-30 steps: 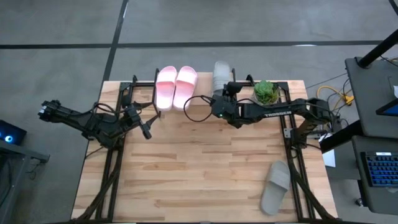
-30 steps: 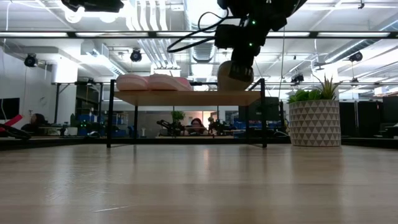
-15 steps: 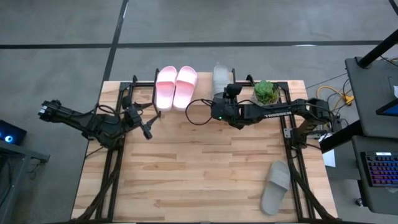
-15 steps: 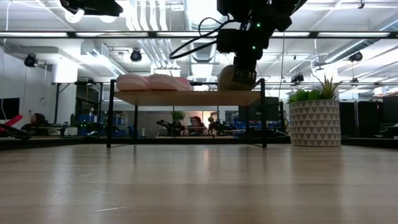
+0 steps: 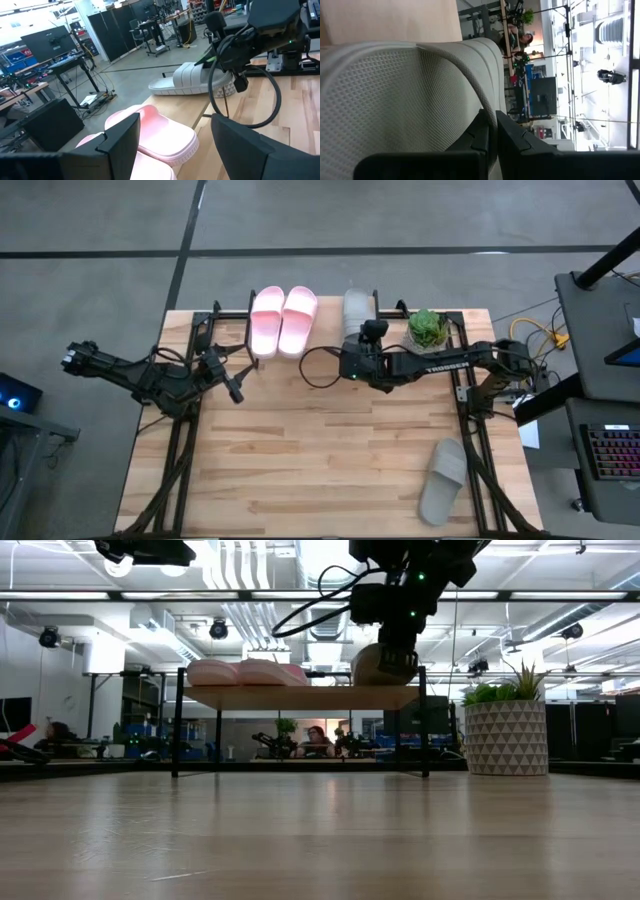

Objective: Pick and place slides into the shelf
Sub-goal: Put the left gray slipper on the shelf

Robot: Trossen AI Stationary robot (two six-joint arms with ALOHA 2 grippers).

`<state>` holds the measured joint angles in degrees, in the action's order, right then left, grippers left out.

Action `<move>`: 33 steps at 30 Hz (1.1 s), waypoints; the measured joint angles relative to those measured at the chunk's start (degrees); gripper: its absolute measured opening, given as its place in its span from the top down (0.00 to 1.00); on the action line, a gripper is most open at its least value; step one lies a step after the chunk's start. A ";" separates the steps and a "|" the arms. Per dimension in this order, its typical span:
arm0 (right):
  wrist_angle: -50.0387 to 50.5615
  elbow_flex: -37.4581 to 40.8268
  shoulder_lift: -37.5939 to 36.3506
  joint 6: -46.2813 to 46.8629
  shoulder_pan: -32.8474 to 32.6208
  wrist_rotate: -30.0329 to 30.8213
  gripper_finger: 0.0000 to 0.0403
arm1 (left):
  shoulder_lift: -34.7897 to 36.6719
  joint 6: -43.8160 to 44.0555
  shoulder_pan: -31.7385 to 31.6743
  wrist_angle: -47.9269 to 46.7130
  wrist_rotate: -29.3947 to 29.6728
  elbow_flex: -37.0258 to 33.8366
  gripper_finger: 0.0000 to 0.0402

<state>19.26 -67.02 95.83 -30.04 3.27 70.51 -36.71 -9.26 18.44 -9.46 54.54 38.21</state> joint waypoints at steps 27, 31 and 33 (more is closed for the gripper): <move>16.32 -8.05 -0.07 9.70 -1.88 -3.62 0.56 | -0.11 0.02 0.00 -0.06 -0.03 -0.17 0.43; 22.89 -8.84 -0.09 14.99 -1.77 -3.56 0.54 | -0.31 0.00 0.02 -0.04 -0.02 -0.25 0.43; 24.23 -9.20 -0.09 16.52 -1.77 -4.43 0.54 | -0.42 -0.02 0.00 -0.15 -0.04 -0.42 0.43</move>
<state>43.48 -76.23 95.74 -13.52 1.50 66.08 -37.12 -9.28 18.44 -9.61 54.50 37.79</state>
